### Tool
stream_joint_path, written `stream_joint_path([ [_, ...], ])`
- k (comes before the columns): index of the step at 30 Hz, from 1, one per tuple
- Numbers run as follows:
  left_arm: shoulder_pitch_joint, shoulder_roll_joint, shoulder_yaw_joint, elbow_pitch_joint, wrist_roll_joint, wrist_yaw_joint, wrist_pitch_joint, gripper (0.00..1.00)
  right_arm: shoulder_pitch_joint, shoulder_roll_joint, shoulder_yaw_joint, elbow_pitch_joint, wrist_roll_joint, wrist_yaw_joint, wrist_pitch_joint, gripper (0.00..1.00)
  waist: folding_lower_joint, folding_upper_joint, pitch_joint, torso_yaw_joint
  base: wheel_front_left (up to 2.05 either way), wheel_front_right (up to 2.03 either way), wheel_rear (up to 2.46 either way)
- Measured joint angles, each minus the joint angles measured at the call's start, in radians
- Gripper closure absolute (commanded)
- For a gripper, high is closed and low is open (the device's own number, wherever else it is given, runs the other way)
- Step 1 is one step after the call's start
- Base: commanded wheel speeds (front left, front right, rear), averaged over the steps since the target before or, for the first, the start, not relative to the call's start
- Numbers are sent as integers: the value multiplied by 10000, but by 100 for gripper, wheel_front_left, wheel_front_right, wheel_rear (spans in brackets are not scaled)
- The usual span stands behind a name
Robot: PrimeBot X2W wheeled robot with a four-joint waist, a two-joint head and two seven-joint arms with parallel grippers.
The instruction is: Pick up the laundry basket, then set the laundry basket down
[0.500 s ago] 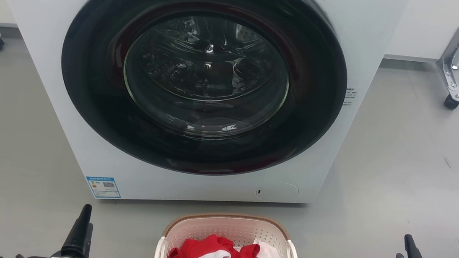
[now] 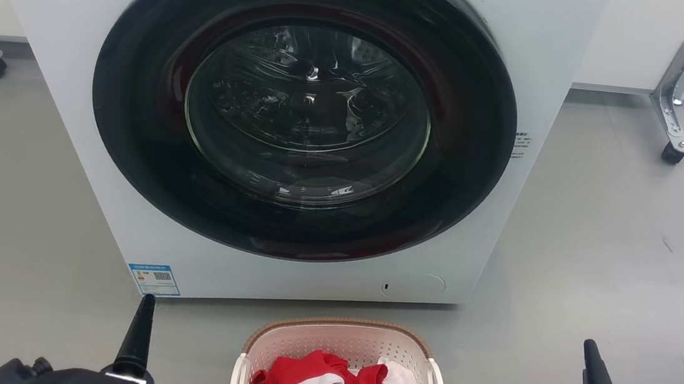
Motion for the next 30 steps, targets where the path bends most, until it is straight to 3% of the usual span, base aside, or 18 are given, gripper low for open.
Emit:
stream_joint_path([
  [30, 216, 393, -1377, -1030, 6169, 811, -1091, 0, 14, -205, 1296, -686, -5361, -771, -1106, 0, 0, 0, -13, 15, 0, 0, 0],
])
